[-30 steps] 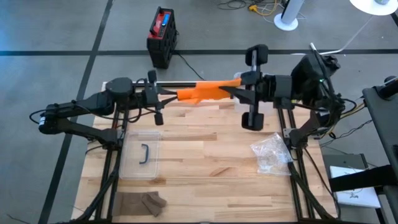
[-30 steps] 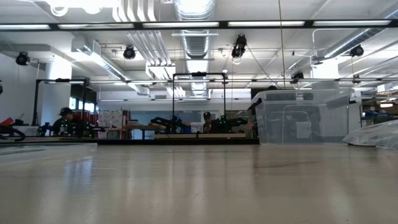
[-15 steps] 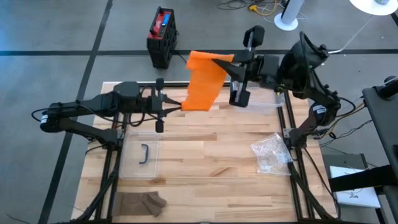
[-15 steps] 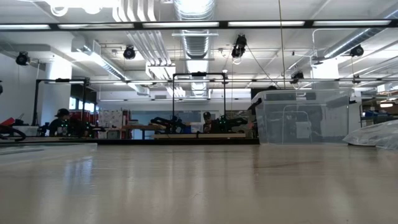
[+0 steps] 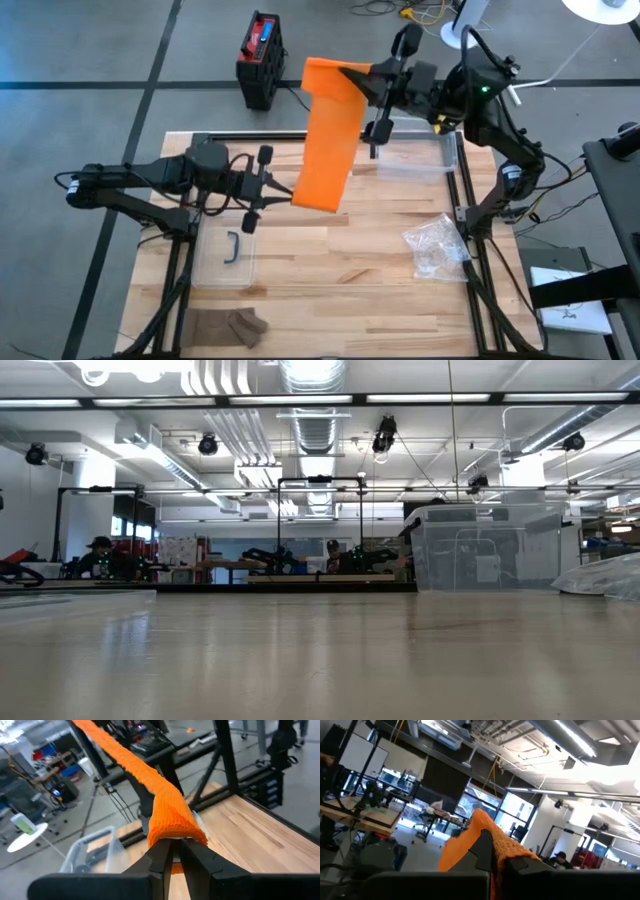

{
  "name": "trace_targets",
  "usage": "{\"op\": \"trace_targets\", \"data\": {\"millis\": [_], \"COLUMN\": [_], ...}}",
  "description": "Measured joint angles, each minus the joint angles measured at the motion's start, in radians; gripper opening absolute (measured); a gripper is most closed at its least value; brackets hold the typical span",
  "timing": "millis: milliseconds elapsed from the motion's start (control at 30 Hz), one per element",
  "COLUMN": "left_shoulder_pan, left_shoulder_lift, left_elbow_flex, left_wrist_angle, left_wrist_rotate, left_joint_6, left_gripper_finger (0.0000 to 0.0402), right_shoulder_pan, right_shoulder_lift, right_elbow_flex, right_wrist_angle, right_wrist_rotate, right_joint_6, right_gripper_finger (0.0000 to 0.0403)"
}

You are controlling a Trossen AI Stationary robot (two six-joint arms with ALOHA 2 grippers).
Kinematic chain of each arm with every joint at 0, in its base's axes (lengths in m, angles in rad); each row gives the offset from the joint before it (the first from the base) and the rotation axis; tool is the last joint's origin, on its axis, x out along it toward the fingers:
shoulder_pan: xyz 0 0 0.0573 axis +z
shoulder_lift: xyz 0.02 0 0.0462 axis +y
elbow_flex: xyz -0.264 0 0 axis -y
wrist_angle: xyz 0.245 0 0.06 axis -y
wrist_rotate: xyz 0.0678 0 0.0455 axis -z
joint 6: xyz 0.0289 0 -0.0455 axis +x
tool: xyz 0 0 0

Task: Roll bandage
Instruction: Roll the orange bandage

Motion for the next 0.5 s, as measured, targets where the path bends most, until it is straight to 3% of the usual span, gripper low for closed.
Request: {"op": "trace_targets", "data": {"millis": [133,500], "left_shoulder_pan": [-0.005,0.008], "left_shoulder_lift": [-0.003,0.001], "left_elbow_flex": [0.000,0.000], "left_wrist_angle": [-0.048,-0.114], "left_wrist_rotate": [-0.029,-0.410], "left_joint_6": [-0.004,-0.002], "left_gripper_finger": [0.0046,0.0037], "right_shoulder_pan": [-0.003,0.005], "right_shoulder_lift": [0.000,0.002], "right_elbow_flex": [0.000,0.001], "right_wrist_angle": [0.050,0.090], "right_wrist_rotate": [-0.008,-0.185], "right_joint_6": [0.013,0.189], "right_gripper_finger": [0.0000,0.0000]}}
